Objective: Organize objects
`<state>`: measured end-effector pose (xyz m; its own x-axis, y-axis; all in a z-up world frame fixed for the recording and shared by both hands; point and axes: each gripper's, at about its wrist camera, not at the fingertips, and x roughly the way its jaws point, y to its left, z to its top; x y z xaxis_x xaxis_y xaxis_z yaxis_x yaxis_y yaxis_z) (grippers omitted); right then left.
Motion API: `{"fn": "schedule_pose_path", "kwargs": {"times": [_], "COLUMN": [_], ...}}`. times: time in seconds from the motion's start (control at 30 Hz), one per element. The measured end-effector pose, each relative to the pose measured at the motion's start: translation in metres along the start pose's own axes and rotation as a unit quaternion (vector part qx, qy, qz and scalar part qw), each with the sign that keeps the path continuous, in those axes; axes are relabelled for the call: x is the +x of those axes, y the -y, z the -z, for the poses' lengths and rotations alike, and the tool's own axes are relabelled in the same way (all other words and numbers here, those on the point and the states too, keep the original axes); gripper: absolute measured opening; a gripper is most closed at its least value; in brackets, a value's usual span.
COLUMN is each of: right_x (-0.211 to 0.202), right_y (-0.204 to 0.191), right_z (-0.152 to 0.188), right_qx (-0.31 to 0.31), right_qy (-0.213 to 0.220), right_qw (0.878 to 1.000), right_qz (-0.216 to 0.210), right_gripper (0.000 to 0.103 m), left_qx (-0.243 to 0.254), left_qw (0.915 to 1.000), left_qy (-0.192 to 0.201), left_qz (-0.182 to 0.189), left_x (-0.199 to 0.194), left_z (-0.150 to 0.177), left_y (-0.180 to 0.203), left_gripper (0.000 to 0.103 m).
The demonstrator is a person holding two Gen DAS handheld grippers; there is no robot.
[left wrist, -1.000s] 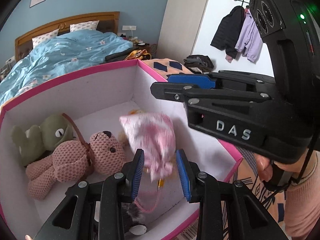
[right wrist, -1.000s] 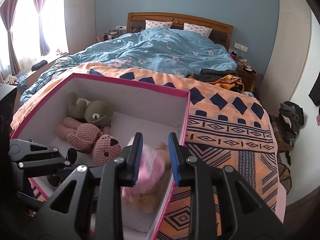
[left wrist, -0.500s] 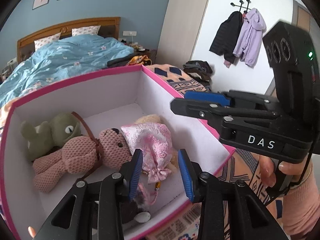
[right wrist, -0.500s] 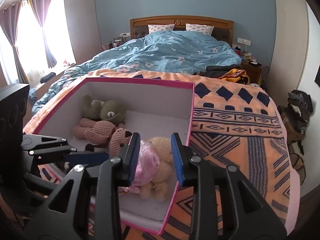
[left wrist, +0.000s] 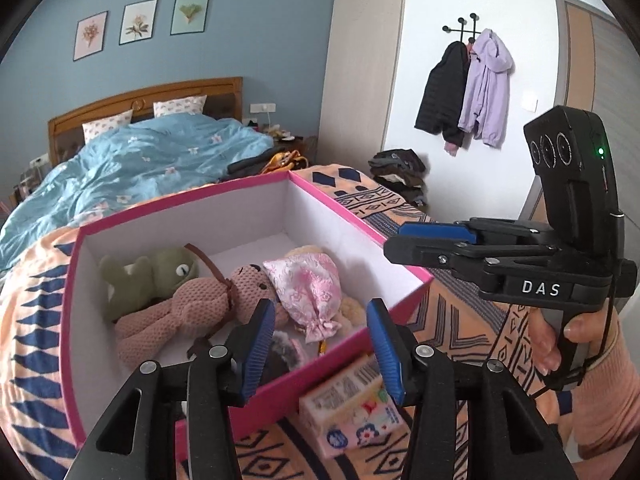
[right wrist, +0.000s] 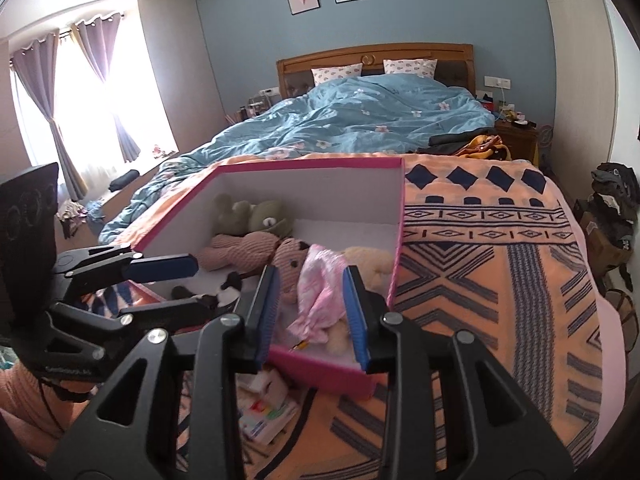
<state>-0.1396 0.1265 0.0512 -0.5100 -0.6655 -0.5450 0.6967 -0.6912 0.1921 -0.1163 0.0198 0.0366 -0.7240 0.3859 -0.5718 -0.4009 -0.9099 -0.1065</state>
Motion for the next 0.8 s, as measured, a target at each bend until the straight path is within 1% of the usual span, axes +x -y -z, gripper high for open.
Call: {"fn": "schedule_pose_path", "kwargs": {"times": [0.07,0.17,0.37,0.57,0.8], "right_x": [-0.004,-0.01,-0.014,-0.003,0.012], "right_y": [-0.002,-0.007,-0.016,-0.016,-0.016], "right_z": [0.005,0.015,0.04,0.061,0.076], "right_qx": [0.002,0.007,0.011,0.033,0.048], "right_qy": [0.001,0.0,-0.014,-0.04,-0.06], "right_qw": [1.0,1.0,0.999,0.997,0.996], "right_qz": [-0.005,-0.016,-0.037,-0.05,-0.054], "right_gripper": [0.035,0.035,0.036,0.036,0.036], "left_qx": [0.0,0.005,-0.002,-0.021,-0.037], "left_qw": [1.0,1.0,0.9999,0.9985,0.997], "left_qy": [0.001,0.002,-0.013,-0.046,-0.067], "left_qz": [0.005,0.003,0.009,0.02,0.011], "left_x": [-0.005,-0.012,-0.017,-0.004,0.01], "left_z": [0.004,0.014,0.038,0.059,0.069], "left_y": [0.002,0.005,0.007,0.006,-0.001], "left_gripper": [0.049,0.049,0.049,0.049,0.049]}}
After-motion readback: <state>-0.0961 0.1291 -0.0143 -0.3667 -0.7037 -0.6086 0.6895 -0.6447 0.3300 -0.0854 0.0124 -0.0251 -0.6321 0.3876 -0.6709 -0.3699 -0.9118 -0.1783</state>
